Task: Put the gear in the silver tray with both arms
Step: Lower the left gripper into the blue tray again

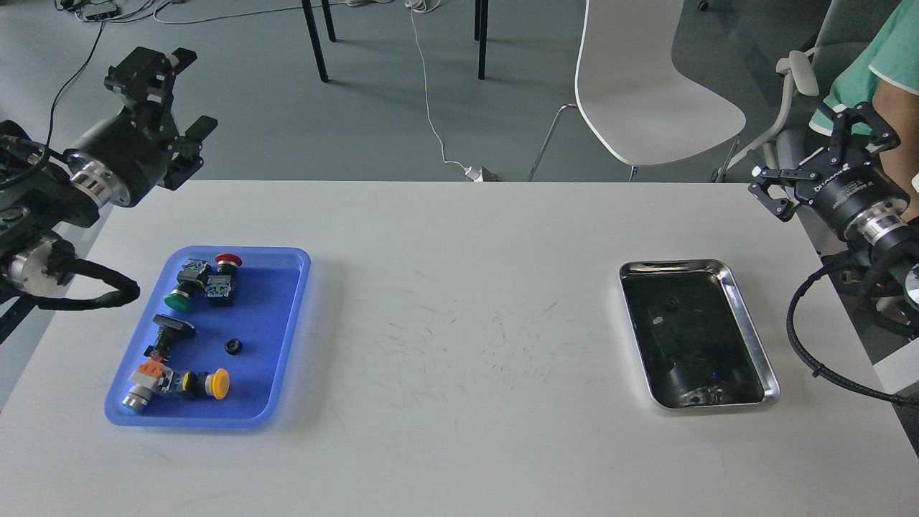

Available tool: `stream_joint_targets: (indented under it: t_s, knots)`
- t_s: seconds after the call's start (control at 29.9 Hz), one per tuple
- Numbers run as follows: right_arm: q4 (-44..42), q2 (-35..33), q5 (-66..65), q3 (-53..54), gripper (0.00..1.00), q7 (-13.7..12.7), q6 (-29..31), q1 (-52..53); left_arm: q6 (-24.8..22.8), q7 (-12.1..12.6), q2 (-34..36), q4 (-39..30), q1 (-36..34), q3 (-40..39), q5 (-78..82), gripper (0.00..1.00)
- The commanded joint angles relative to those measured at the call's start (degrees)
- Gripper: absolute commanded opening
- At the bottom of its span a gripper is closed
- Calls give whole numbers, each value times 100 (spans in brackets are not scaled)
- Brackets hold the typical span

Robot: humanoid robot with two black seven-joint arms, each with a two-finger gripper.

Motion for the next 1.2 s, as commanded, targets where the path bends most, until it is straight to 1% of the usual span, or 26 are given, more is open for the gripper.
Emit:
stream_joint_targets:
  t_s: [0.0,0.07,0.1,0.2,0.3,0.37,0.43,0.54,0.57,0.7,0.8,0.9,0.97,1.04,1.17]
  knots:
    - [21,-35,-7,-33,96,-3,-2,-2,-4,-25,595,-621,355,206,1411,98]
    - [39,-44,-16,-51,96,-12,-2,-11,-4,-34,885,-850,443,232,2307,98]
    - [39,-44,-25,-68,96,-12,-2,-11,-4,-86,1017,-946,478,267,2833,98]
    - [48,-44,-51,-77,96,-29,-2,-37,22,-481,1272,-1123,505,434,4336,98]
    - [57,-44,-69,-147,96,-38,-2,-37,127,-675,1335,-1150,505,671,5761,98]
    - [57,-36,-69,-200,95,-38,-2,-37,381,-781,1335,-1141,505,882,6606,97]
    - [57,-18,-69,-209,96,-38,-2,-28,698,-790,1335,-1141,514,1224,7318,97]
    - [57,8,-69,-218,95,-38,-2,-28,1207,-729,1203,-1027,514,1734,8232,97]
    - [65,8,-69,-227,95,-38,-2,-28,1304,-711,1133,-957,514,1814,8427,96]
    - [101,8,-130,-236,95,-38,-2,-28,1385,-702,887,-588,601,1867,8947,95]
    - [101,8,-131,-236,95,-38,-2,-28,1376,-702,790,-491,716,1867,8991,95]
    - [101,8,-139,-236,95,-38,-2,-19,1376,-711,676,-201,742,1885,9087,94]
    - [101,0,-200,-236,95,-38,-2,-28,1393,-764,605,-8,882,1876,9178,94]
    - [92,-9,-271,-236,95,-38,-2,-19,1463,-764,553,98,997,1876,9178,92]
    - [57,-18,-289,-236,96,-38,-2,-19,1534,-772,438,318,1085,1876,9178,91]
